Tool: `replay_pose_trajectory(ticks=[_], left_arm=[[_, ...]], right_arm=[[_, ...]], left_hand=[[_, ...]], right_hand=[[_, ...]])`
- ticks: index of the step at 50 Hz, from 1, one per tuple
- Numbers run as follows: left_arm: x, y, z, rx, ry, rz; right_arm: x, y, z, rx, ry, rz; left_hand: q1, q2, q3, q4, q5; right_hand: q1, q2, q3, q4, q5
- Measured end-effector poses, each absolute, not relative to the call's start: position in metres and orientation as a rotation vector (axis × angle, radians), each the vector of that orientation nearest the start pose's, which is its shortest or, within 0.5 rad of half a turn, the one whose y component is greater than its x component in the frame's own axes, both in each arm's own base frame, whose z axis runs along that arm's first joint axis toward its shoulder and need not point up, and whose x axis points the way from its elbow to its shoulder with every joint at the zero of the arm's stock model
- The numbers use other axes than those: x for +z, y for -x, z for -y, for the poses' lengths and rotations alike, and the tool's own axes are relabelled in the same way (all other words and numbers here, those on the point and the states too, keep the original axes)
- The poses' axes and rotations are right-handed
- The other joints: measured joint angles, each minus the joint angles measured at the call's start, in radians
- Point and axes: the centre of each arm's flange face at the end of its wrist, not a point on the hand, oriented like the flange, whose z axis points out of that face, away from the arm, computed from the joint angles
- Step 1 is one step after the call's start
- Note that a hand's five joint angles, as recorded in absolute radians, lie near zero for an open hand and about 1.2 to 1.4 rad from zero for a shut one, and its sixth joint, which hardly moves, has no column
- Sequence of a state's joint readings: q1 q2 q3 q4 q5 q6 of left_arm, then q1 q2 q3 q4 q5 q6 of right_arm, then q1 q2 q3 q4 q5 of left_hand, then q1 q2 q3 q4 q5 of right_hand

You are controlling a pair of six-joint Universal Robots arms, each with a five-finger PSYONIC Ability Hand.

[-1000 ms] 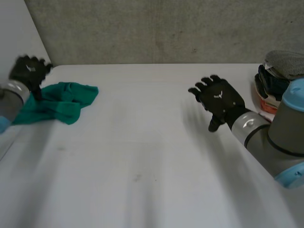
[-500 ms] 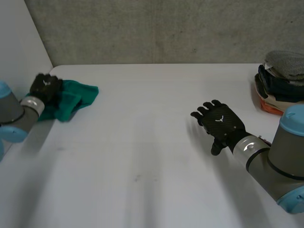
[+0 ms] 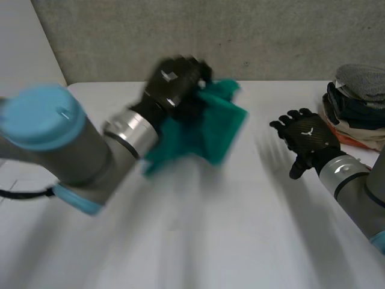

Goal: Fold the laundry.

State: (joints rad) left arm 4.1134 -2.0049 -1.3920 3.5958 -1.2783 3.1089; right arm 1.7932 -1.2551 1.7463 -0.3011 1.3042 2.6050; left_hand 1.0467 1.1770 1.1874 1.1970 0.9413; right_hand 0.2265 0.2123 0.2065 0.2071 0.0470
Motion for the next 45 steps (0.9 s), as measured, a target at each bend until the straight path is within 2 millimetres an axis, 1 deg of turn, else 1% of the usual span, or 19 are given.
replay_pose_trajectory(ticks=[2, 3, 4, 5, 6, 7, 8, 10, 13, 14, 17, 19, 22, 26, 27, 31, 35, 39, 45], left_arm=[[0.24, 0.371, 0.243, 1.783, 0.76, 1.51], [0.231, 0.376, 0.24, 1.755, 0.774, 1.522], [0.222, 0.382, 0.236, 1.73, 0.791, 1.533], [0.212, 0.388, 0.232, 1.705, 0.815, 1.545], [0.205, 0.394, 0.229, 1.688, 0.838, 1.555], [0.2, 0.397, 0.227, 1.677, 0.857, 1.563], [0.197, 0.401, 0.225, 1.67, 0.878, 1.57], [0.197, 0.403, 0.224, 1.676, 0.908, 1.577], [0.206, 0.4, 0.228, 1.706, 0.923, 1.582], [0.217, 0.395, 0.232, 1.739, 0.919, 1.584], [0.233, 0.383, 0.237, 1.791, 0.898, 1.597], [0.245, 0.368, 0.239, 1.834, 0.864, 1.635], [0.248, 0.351, 0.236, 1.852, 0.827, 1.714], [0.236, 0.334, 0.225, 1.824, 0.81, 1.821], [0.228, 0.329, 0.218, 1.799, 0.815, 1.861], [0.207, 0.324, 0.2, 1.732, 0.855, 1.923], [0.186, 0.33, 0.186, 1.666, 0.914, 1.947], [0.163, 0.341, 0.176, 1.608, 0.979, 1.95], [0.14, 0.362, 0.169, 1.58, 1.062, 1.909]], right_arm=[[0.183, -0.223, 0.294, -2.01, 1.12, -2.137], [0.183, -0.222, 0.295, -2.012, 1.111, -2.144], [0.183, -0.221, 0.296, -2.013, 1.105, -2.149], [0.183, -0.219, 0.297, -2.014, 1.098, -2.156], [0.183, -0.218, 0.298, -2.015, 1.094, -2.16], [0.183, -0.217, 0.299, -2.017, 1.088, -2.165], [0.183, -0.215, 0.3, -2.019, 1.083, -2.171], [0.184, -0.213, 0.302, -2.023, 1.074, -2.177], [0.188, -0.211, 0.303, -2.036, 1.061, -2.177], [0.192, -0.21, 0.304, -2.049, 1.053, -2.171], [0.199, -0.21, 0.303, -2.071, 1.042, -2.154], [0.207, -0.21, 0.302, -2.084, 1.038, -2.139], [0.217, -0.21, 0.298, -2.065, 1.046, -2.139], [0.226, -0.21, 0.292, -1.995, 1.079, -2.164], [0.23, -0.21, 0.289, -1.948, 1.104, -2.182], [0.234, -0.205, 0.284, -1.837, 1.169, -2.243], [0.235, -0.197, 0.283, -1.757, 1.231, -2.301], [0.229, -0.191, 0.283, -1.697, 1.294, -2.343], [0.208, -0.188, 0.287, -1.63, 1.29, -2.382]], left_hand=[[-0.004, -0.002, -0.002, -0.002, -0.001], [-0.089, -0.15, -0.155, -0.16, -0.117], [-0.166, -0.256, -0.26, -0.25, -0.193], [-0.39, -0.438, -0.441, -0.453, -0.394], [-0.545, -0.609, -0.595, -0.611, -0.546], [-0.635, -0.697, -0.701, -0.719, -0.65], [-0.671, -0.756, -0.763, -0.775, -0.703], [-0.696, -0.82, -0.828, -0.849, -0.774], [-0.696, -0.83, -0.841, -0.86, -0.786], [-0.696, -0.835, -0.844, -0.864, -0.793], [-0.696, -0.835, -0.844, -0.864, -0.792], [-0.696, -0.835, -0.844, -0.864, -0.792], [-0.696, -0.835, -0.844, -0.864, -0.792], [-0.696, -0.835, -0.844, -0.864, -0.792], [-0.696, -0.835, -0.844, -0.863, -0.791], [-0.696, -0.833, -0.843, -0.861, -0.789], [-0.695, -0.833, -0.842, -0.861, -0.787], [-0.695, -0.833, -0.842, -0.861, -0.779], [-0.696, -0.833, -0.842, -0.861, -0.779]], right_hand=[[0.0, 0.0, 0.0, 0.0, 0.0], [0.0, 0.0, 0.0, 0.0, 0.0], [0.0, 0.0, 0.0, 0.0, 0.0], [0.0, 0.0, 0.0, 0.0, 0.0], [0.0, 0.0, 0.0, 0.0, 0.0], [0.0, 0.0, 0.0, 0.0, 0.0], [0.0, 0.0, 0.0, 0.0, 0.0], [0.0, 0.0, 0.0, 0.0, 0.0], [0.0, 0.0, 0.0, 0.0, 0.0], [0.0, 0.0, 0.0, 0.0, 0.0], [0.0, 0.0, 0.0, 0.0, 0.0], [0.0, 0.0, 0.0, 0.0, 0.0], [0.0, 0.0, 0.0, 0.0, 0.0], [0.0, 0.0, 0.0, 0.0, 0.0], [0.0, 0.0, 0.0, 0.0, 0.0], [0.0, 0.0, 0.0, 0.0, 0.0], [0.0, 0.0, 0.002, 0.001, 0.0], [0.0, 0.0, 0.002, 0.001, 0.0], [0.0, 0.0, 0.002, 0.001, 0.0]])
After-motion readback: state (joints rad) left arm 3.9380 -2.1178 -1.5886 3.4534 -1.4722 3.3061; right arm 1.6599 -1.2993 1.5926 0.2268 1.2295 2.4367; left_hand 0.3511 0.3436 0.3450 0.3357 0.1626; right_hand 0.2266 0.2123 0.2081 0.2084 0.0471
